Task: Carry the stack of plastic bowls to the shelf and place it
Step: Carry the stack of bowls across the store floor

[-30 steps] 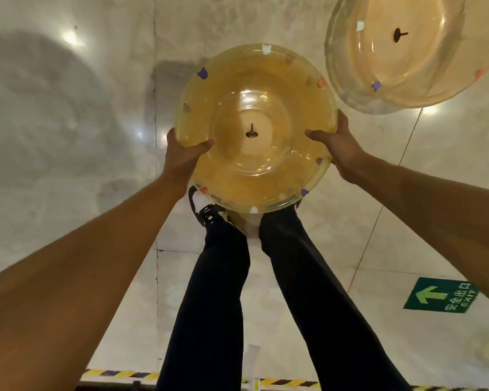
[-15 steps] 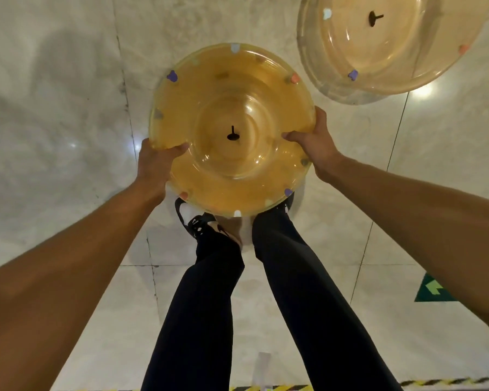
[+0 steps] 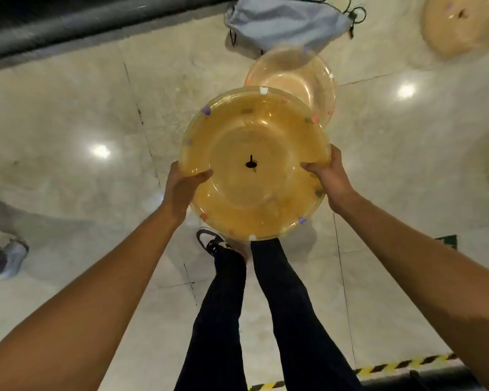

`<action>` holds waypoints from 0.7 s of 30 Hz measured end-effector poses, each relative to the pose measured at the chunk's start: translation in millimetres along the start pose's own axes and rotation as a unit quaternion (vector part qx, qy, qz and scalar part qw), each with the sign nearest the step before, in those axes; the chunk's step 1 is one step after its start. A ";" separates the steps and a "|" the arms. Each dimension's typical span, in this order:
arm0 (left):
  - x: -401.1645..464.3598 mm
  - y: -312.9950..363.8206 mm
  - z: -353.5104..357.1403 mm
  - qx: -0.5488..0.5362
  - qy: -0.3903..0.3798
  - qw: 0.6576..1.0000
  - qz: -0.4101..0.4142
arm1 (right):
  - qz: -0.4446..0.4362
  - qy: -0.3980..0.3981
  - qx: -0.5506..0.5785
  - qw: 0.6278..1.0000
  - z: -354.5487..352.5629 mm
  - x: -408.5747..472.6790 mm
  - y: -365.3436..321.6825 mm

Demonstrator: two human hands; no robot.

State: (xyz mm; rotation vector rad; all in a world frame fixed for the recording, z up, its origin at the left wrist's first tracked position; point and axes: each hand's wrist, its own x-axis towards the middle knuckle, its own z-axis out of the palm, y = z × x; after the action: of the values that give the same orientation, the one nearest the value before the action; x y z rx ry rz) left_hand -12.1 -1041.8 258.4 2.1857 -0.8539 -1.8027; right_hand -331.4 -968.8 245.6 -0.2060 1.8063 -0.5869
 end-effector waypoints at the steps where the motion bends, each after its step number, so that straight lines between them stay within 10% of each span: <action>1: -10.0 24.5 8.5 -0.001 -0.009 1.000 0.011 | -0.004 0.007 0.006 1.000 -14.6 -7.7 -14.2; 10: 27.9 166.0 96.6 0.043 -0.031 0.998 0.042 | -0.038 0.041 0.085 0.995 -93.0 28.9 -87.2; 21: 210.0 163.0 171.3 0.093 -0.042 0.995 -0.001 | 0.030 0.057 0.163 0.985 -82.8 215.0 -47.8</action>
State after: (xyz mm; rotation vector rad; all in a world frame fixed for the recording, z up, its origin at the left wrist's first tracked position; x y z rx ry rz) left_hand -204.1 -1250.4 118.3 2.2315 -1.0800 -1.8984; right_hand -484.5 -1077.6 103.9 0.1067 1.7898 -0.8543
